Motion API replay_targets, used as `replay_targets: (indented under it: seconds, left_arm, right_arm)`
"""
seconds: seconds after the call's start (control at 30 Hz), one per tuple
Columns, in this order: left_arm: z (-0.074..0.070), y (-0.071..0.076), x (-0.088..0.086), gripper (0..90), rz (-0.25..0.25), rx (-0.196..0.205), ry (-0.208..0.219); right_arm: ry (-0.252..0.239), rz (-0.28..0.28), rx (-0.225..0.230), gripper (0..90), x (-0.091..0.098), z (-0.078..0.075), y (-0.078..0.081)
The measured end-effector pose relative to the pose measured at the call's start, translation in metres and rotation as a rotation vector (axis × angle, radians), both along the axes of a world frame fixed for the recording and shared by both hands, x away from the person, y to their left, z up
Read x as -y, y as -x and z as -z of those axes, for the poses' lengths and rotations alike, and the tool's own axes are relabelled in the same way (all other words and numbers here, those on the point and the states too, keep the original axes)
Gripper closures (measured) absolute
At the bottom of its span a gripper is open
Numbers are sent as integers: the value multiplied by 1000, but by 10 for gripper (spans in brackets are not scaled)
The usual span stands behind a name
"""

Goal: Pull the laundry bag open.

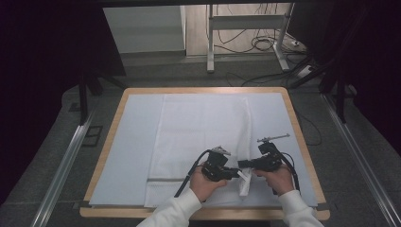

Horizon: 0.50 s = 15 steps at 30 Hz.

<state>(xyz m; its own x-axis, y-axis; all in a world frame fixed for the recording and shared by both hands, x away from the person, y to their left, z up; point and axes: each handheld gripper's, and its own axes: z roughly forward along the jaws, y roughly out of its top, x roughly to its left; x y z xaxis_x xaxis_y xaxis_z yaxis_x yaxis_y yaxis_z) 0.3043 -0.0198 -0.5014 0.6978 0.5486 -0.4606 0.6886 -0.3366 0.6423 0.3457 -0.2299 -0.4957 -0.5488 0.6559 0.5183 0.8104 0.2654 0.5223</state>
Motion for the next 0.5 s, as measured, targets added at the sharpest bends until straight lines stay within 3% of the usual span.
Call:
replay_targets:
  seconds: [0.27, 0.5]
  left_arm:
    - [4, -2, -4, 868, 1, -26, 23]
    - [7, -4, -7, 869, -3, -41, 16]
  right_arm:
    - [-1, 5, 3, 888, 1, 1, 1]
    - [1, 5, 22, 888, 2, 1, 4]
